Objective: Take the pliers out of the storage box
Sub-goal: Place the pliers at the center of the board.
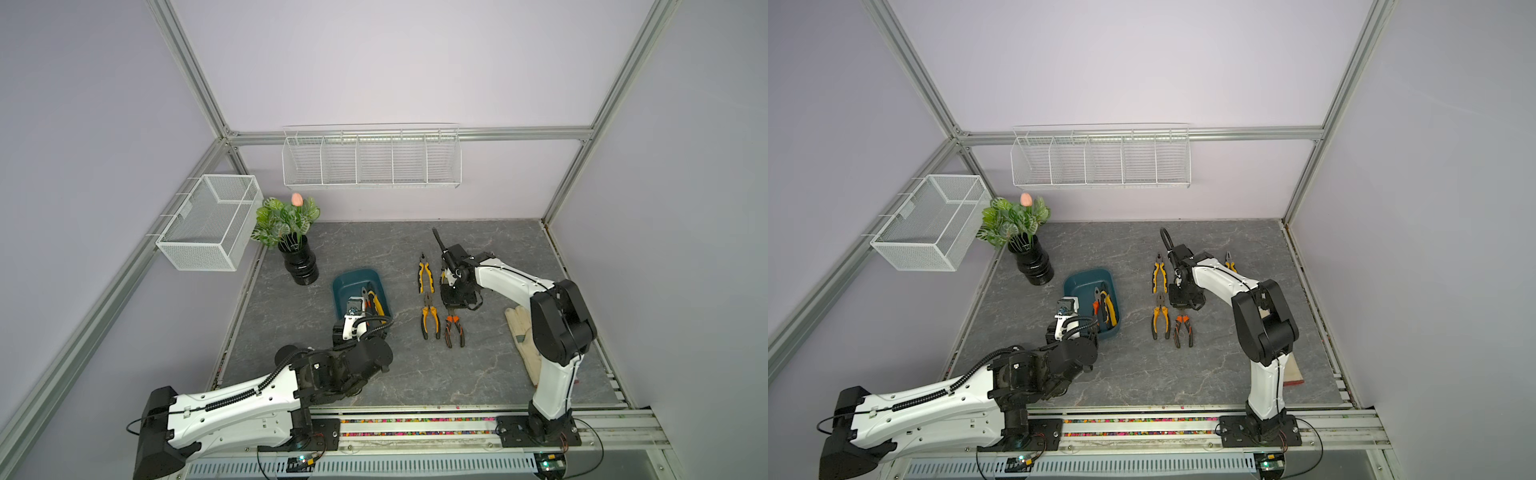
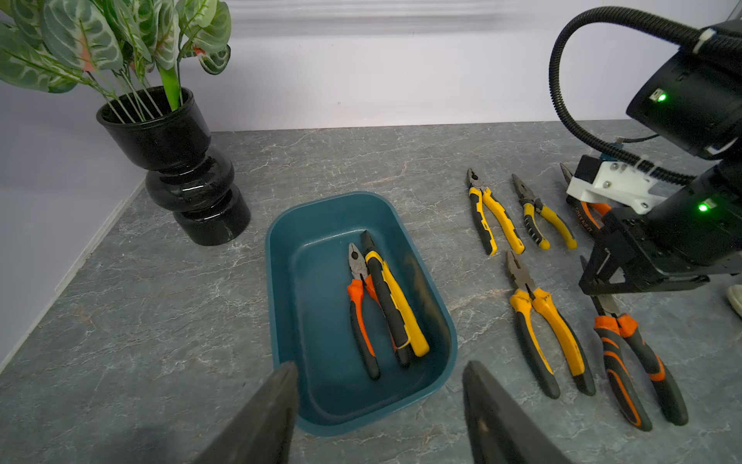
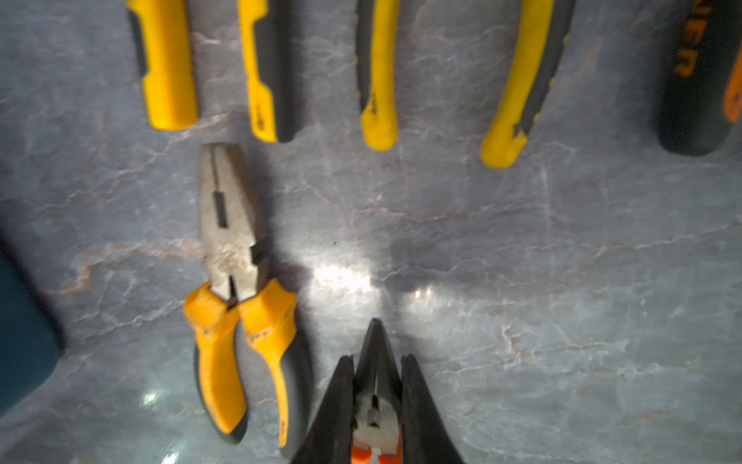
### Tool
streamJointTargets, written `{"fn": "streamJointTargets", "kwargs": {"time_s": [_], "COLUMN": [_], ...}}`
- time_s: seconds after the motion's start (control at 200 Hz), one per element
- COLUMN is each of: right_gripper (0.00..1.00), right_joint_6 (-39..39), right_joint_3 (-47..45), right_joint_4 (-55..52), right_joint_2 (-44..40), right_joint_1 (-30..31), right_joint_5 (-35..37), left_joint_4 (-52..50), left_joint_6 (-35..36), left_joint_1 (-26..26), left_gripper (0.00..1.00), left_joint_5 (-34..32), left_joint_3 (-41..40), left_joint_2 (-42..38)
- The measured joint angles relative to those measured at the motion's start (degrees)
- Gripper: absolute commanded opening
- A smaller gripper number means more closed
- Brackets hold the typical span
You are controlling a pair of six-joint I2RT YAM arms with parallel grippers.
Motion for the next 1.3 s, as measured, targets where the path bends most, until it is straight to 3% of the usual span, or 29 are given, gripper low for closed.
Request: {"fn": "streamJointTargets", "kwargs": {"time_s": [0.96, 1.209, 1.299], "right_gripper": [0.16, 0.48, 0.54], "right_joint_6": [1.1, 1.6, 1.4], "right_joint_3": [3.1, 3.4, 3.5], "right_joint_4": [1.8, 2.6, 3.1], "right_joint_2": [5.6, 6.1, 6.1], "right_joint_1": [-2.6, -2.7, -2.7], "right_joint_5": [-0.7, -1.0, -1.1], "left_joint_4": [1.7, 1.7, 1.7], "left_joint_6": [0.9, 0.9, 1.0], "left_joint_1": [1.7, 1.7, 1.9], "left_gripper": [0.67, 0.67, 0.68], "left_joint_5": [3.2, 3.3, 3.4], "left_joint_3": [0.0, 0.0, 0.0], "left_joint_2": [2.0, 2.0, 2.0]}}
